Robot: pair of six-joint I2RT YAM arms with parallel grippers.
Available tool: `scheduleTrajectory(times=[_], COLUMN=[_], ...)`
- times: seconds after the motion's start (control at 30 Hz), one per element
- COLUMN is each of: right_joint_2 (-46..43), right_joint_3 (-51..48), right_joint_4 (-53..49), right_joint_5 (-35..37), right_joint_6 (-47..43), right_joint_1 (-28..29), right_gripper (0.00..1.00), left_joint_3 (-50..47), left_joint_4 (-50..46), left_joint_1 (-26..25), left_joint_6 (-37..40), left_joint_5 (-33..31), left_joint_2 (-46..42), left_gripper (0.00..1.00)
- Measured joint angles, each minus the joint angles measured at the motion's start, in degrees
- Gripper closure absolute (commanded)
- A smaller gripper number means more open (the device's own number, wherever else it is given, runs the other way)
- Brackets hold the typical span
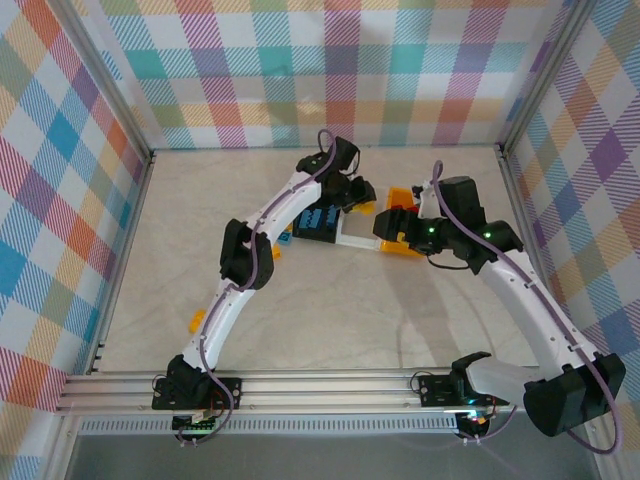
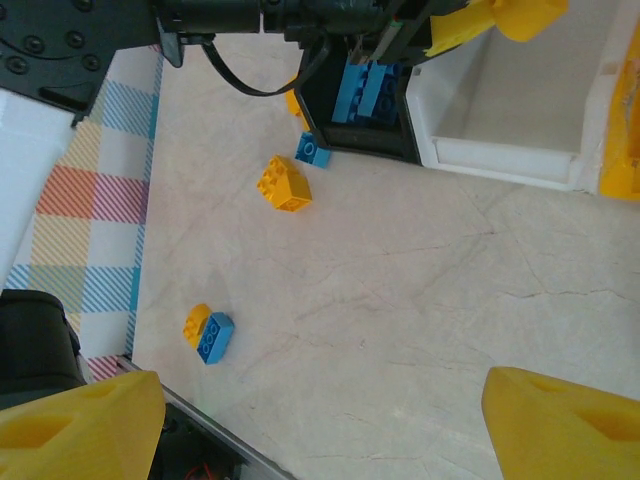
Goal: Sort the legos into containers by color
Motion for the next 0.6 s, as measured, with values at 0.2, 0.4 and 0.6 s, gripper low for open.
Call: scheduleTrajectory(times=[0.2,0.4,0.6], right_joint_2=[-0.2,1.7,10.6], right_joint_3=[0.0,0.3,5.2], right_joint_4=[-0.5,-0.8,-2.4], right_joint_5=[0.6,0.5,-0.2], right_joint_6=[-0.5,-1.3,-3.3], right_joint_1=[0.0,0.0,2.5], right_gripper=[0.17,0.18,0.19], left_joint_3=[0.8,0.9,-16.8], left_joint_4=[0.3,-1.2,-6.8], left_joint_1=[0.0,0.2,2.8], left_joint_6=[-0.3,0.5,3.0], left_joint_5=[0.5,-0.2,-9.1], left_joint_2=[0.1,-0.3,-16.2], left_gripper=[0.43,0.43,0.43])
